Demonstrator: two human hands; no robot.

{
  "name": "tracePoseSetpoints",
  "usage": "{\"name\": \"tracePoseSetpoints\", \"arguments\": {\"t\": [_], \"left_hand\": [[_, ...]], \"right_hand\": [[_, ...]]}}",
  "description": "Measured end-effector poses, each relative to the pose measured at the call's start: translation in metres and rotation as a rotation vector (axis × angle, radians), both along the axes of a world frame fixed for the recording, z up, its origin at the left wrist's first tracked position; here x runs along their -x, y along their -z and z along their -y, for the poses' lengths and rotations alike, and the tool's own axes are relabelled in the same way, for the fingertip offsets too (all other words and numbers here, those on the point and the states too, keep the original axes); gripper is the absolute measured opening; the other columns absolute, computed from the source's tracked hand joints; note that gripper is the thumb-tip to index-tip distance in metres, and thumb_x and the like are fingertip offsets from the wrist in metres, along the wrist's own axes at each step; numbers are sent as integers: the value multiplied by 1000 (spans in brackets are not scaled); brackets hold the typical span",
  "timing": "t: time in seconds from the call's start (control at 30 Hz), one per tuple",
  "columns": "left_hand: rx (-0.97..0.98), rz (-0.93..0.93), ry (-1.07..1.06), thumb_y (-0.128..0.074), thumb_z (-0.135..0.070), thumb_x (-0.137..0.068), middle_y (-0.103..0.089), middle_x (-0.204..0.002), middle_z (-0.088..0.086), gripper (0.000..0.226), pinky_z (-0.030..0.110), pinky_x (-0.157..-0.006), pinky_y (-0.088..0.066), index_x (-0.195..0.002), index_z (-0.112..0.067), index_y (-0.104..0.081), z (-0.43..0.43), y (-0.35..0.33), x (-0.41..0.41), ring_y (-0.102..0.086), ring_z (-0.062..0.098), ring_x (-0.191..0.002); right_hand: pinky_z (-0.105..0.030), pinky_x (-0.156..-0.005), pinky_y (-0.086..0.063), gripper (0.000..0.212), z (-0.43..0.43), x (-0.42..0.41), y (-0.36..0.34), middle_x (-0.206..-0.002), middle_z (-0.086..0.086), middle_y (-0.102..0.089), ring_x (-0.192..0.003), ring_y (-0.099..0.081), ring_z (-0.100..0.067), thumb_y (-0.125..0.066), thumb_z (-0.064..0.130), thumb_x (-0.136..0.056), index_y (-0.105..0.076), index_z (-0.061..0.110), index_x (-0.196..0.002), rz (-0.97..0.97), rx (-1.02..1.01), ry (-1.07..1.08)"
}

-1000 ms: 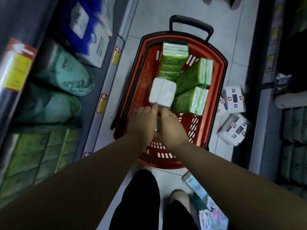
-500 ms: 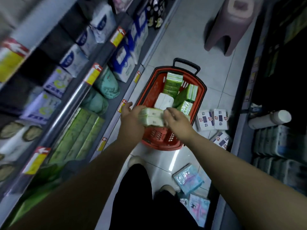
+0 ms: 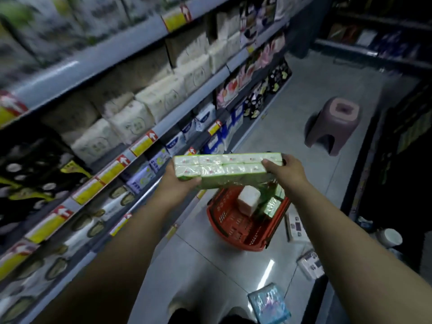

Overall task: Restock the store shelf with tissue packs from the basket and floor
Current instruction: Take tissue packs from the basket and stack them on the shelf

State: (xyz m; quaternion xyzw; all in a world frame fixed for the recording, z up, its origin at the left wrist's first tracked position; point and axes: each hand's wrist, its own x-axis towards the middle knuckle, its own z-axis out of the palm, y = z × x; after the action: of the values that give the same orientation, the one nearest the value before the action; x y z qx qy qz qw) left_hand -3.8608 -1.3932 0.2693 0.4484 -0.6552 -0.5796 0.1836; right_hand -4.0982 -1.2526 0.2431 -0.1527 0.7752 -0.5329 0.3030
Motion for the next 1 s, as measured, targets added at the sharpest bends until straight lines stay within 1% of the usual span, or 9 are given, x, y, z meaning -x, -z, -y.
{"name": "tracePoseSetpoints", "arguments": {"t": [0.1,0.17,0.23,0.37,0.53,0.63,0.73,0.87,1.0], "left_hand": [[-131,-88,-24,-87,-63,-48,-60,-132,4,115,35,-96,-50,-141,-13,-41,13,-35,-15,-63,18,-112],[-122,-173,-99,-81,-70,-47,-61,-129,1,115,27,-90,-49,-139,-13,-43,16,-60,-22,-64,13,-109],[-85,-225,-206,-75,-65,-57,-61,-129,2,102,27,-89,-50,-137,-13,-42,15,-90,-28,-63,11,-108],[72,-232,-376,-70,-43,-85,-53,-131,6,73,39,-99,-46,-137,-10,-31,14,-142,-45,-57,20,-112],[270,-258,-464,-68,-51,-83,-38,-147,6,77,43,-100,-44,-141,-24,-24,14,-216,-81,-50,28,-123],[401,-276,-516,-64,-48,-88,-31,-152,2,74,38,-97,-40,-144,-24,-21,7,-260,-101,-44,26,-128],[506,-305,-571,-62,-44,-91,-29,-145,-7,72,35,-92,-35,-144,-23,-18,-1,-298,-128,-43,17,-120],[556,-413,-669,-68,-35,-88,-46,-136,8,60,39,-93,-47,-124,-24,-22,-6,-338,-164,-55,21,-113],[661,-454,-763,-67,-36,-88,-41,-131,-1,75,33,-88,-40,-142,-19,-17,-9,-373,-202,-49,16,-110]], "right_hand": [[-29,-67,-53,49,13,-15,-27,-108,-11,-68,-89,-66,-24,-77,31,-80,-61,6,-119,-4,63,11],[-43,-81,-56,72,22,-27,-48,-114,-10,-66,-97,-66,-28,-78,49,-65,-57,13,-123,-4,124,13],[-50,-93,-53,79,34,-38,-70,-124,-9,-61,-107,-63,-29,-75,53,-66,-49,18,-132,12,211,11],[-45,-101,-47,70,51,-60,-131,-140,-7,-48,-121,-53,-27,-67,40,-87,-34,20,-145,-43,342,-34],[-37,-98,-42,72,69,-87,-212,-139,2,-43,-125,-47,-23,-64,45,-89,-28,21,-147,-139,450,-108],[-40,-108,-34,82,77,-108,-257,-155,-1,-30,-139,-34,-26,-62,48,-89,-19,21,-153,-160,506,-152],[-32,-97,-33,77,87,-132,-298,-145,7,-35,-132,-36,-16,-62,40,-92,-19,20,-152,-141,633,-199],[-31,-94,-34,78,108,-168,-348,-155,0,-28,-138,-34,-22,-66,41,-89,-22,21,-151,-163,749,-253],[-29,-86,-39,67,127,-209,-388,-134,7,-45,-121,-47,-15,-67,34,-89,-32,20,-144,-176,896,-321]]}}
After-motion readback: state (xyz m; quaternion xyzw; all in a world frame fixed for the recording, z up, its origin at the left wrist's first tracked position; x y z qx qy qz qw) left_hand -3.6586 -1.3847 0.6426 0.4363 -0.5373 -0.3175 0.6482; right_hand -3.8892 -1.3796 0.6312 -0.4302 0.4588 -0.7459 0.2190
